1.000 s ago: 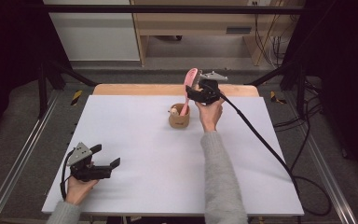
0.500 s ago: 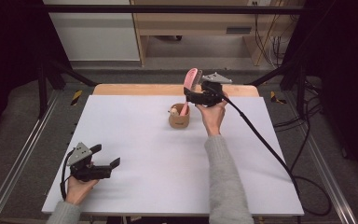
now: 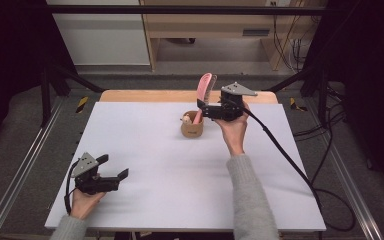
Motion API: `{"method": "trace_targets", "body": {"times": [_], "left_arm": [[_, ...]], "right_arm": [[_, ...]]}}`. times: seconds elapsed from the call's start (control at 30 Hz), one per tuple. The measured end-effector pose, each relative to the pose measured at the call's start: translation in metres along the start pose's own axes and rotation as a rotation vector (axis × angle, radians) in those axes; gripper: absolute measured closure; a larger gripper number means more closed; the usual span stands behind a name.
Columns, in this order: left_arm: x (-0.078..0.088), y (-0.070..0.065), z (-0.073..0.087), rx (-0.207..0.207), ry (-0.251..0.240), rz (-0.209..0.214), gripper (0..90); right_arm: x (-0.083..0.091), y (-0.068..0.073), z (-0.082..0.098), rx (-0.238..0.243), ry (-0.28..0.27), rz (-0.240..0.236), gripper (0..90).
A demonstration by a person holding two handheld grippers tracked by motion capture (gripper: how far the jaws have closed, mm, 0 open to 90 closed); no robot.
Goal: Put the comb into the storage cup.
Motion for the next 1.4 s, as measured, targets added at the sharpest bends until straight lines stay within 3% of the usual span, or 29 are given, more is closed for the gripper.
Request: {"method": "trace_targets", "body": {"times": [0.63,1.0,1.4], "left_arm": [[-0.001,0.000,0.000,0.002,0.003,-0.001,3.5],[-0.001,0.000,0.001,0.001,0.013,0.000,3.5],[-0.003,-0.001,0.002,-0.005,0.019,-0.003,3.5]], "right_arm": [[0.050,0.015,0.004,0.001,-0.039,-0.095,0.3],[0.074,0.019,0.021,0.012,-0.042,-0.148,0.1],[0.100,0.013,0.047,0.024,-0.051,-0.180,0.1]]}}
Point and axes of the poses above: each handheld gripper's, and its own axes: x roughly backward along the jaws, z roughly out of its underside, y roughly to its left, the point moved 10 cm from there along -x, roughly forward along the jaws, and after that the axes turned 4 degrees about z, right-handed, at the moved point
